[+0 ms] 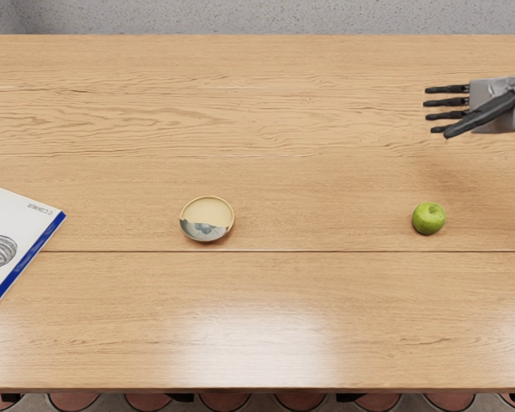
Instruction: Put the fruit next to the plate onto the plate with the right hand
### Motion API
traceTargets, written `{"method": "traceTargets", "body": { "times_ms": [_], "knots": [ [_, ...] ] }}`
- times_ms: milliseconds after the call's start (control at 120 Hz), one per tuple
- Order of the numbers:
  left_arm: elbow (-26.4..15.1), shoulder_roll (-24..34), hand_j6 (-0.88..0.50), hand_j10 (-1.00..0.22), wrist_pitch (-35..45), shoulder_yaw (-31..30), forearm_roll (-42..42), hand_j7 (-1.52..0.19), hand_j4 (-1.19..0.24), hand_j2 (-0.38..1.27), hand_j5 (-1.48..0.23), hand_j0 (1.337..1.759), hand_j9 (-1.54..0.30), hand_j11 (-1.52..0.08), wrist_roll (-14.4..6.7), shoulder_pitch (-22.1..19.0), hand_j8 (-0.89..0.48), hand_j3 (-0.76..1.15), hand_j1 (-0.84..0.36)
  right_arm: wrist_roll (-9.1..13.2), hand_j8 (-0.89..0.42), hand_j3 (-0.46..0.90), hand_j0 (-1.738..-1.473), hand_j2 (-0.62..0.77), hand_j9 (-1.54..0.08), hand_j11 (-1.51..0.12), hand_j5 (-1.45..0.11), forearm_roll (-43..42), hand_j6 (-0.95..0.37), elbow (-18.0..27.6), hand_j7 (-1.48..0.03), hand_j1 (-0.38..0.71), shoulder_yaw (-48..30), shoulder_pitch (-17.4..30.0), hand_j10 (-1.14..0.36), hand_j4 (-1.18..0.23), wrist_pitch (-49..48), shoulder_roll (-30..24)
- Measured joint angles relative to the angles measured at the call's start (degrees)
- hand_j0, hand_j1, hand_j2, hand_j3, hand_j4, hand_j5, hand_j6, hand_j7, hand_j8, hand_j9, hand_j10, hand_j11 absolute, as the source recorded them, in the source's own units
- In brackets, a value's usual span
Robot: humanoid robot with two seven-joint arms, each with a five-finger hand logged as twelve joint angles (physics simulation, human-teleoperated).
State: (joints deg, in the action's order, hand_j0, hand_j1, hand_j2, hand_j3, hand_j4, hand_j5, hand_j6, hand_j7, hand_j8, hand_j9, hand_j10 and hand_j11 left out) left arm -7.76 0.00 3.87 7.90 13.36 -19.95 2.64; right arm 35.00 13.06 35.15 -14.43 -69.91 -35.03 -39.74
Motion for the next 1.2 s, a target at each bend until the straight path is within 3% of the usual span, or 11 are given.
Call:
{"method": "traceTargets", "body": {
  "times_ms": [167, 300, 383, 492, 583, 717, 892, 1050, 1200],
  "knots": [
    [0.01, 0.0, -0.02, -0.02, 0.0, 0.02, -0.01, -0.02, -0.02, 0.0, -0.03, 1.658, -0.02, -0.02, 0.0, -0.15, -0.02, 0.0, 0.33, 0.0, 0.0, 0.0, -1.658, 0.0, 0.0, 0.0, 0.0, -0.66, 0.0, 0.15, 0.0, -0.35, -0.27, 0.23, 0.0, 0.0, 0.0, -0.12],
    [0.02, 0.0, -0.02, -0.02, 0.0, 0.09, 0.0, -0.02, -0.02, 0.0, -0.02, 1.658, -0.02, -0.02, 0.0, -0.44, -0.02, 0.0, 0.33, 0.0, 0.0, 0.0, -1.658, 0.0, 0.0, 0.0, 0.0, -7.78, 0.0, 2.26, 0.0, -0.35, -0.02, -0.98, 0.0, 0.0, -0.01, 0.13],
    [0.02, 0.0, -0.02, -0.02, 0.0, 0.18, 0.0, -0.02, -0.02, 0.0, -0.03, 1.658, -0.02, -0.02, 0.0, -0.76, -0.02, 0.0, 0.33, 0.0, 0.0, 0.0, -1.658, 0.0, 0.0, 0.0, 0.0, -15.67, 0.0, 10.74, 0.0, -0.35, 1.35, -4.72, 0.0, 0.0, -0.01, 0.02],
    [0.02, 0.0, -0.02, -0.02, 0.0, 0.24, 0.0, -0.02, -0.02, 0.0, -0.03, 1.658, -0.02, -0.02, 0.0, -1.23, -0.02, 0.0, 0.33, 0.0, 0.0, 0.0, -1.658, 0.0, 0.0, 0.0, 0.0, -21.68, 0.0, 21.74, 0.0, -0.35, 9.1, -13.74, 0.0, 0.0, 0.0, -1.43],
    [0.02, 0.0, -0.02, -0.02, 0.0, 0.23, 0.0, -0.02, -0.02, 0.0, -0.02, 1.658, -0.02, -0.02, 0.0, -1.23, -0.02, 0.0, 0.33, 0.0, 0.0, 0.0, -1.658, 0.0, 0.0, 0.0, 0.0, -24.87, 0.0, 26.52, 0.0, -0.35, 18.11, -20.82, 0.0, 0.0, 0.01, -1.04],
    [0.02, 0.0, -0.02, -0.02, 0.0, 0.23, 0.0, -0.03, -0.02, 0.0, -0.03, 1.658, -0.02, -0.02, 0.0, -1.54, -0.02, 0.0, 0.33, 0.0, 0.0, 0.0, -1.658, 0.0, 0.0, 0.0, 0.0, -29.82, 0.0, 31.45, 0.0, -0.35, 26.36, -26.41, 0.0, 0.0, 0.89, 0.56],
    [0.02, 0.0, -0.02, -0.02, 0.0, 0.33, 0.0, -0.03, -0.02, 0.0, -0.03, 1.658, -0.02, -0.02, 0.0, -2.45, -0.02, 0.0, 0.33, 0.0, 0.0, 0.0, -1.658, 0.0, 0.0, 0.0, 0.0, -38.03, 0.0, 37.7, 0.0, -0.35, 31.22, -29.3, 0.0, 0.0, 11.71, 1.01],
    [0.02, 0.0, -0.02, -0.02, 0.0, 0.35, 0.0, -0.03, -0.02, 0.0, -0.03, 1.658, -0.02, -0.02, 0.0, -2.38, -0.02, 0.0, 0.33, 0.0, 0.0, 0.0, -1.658, 0.0, 0.0, 0.0, 0.0, -41.55, 0.0, 48.83, 0.0, -0.35, 35.36, -30.38, 0.0, 0.0, 24.61, -1.87],
    [0.01, 0.0, -0.02, -0.02, 0.0, 0.09, 0.0, -0.02, -0.02, 0.0, -0.03, 1.658, -0.02, -0.02, 0.0, -1.98, -0.02, 0.0, 0.33, 0.0, 0.0, 0.0, -1.658, 0.0, 0.0, 0.0, 0.0, -44.7, 0.0, 54.94, 0.0, -0.35, 40.66, -29.88, 0.0, 0.0, 37.3, -2.55]
  ]
}}
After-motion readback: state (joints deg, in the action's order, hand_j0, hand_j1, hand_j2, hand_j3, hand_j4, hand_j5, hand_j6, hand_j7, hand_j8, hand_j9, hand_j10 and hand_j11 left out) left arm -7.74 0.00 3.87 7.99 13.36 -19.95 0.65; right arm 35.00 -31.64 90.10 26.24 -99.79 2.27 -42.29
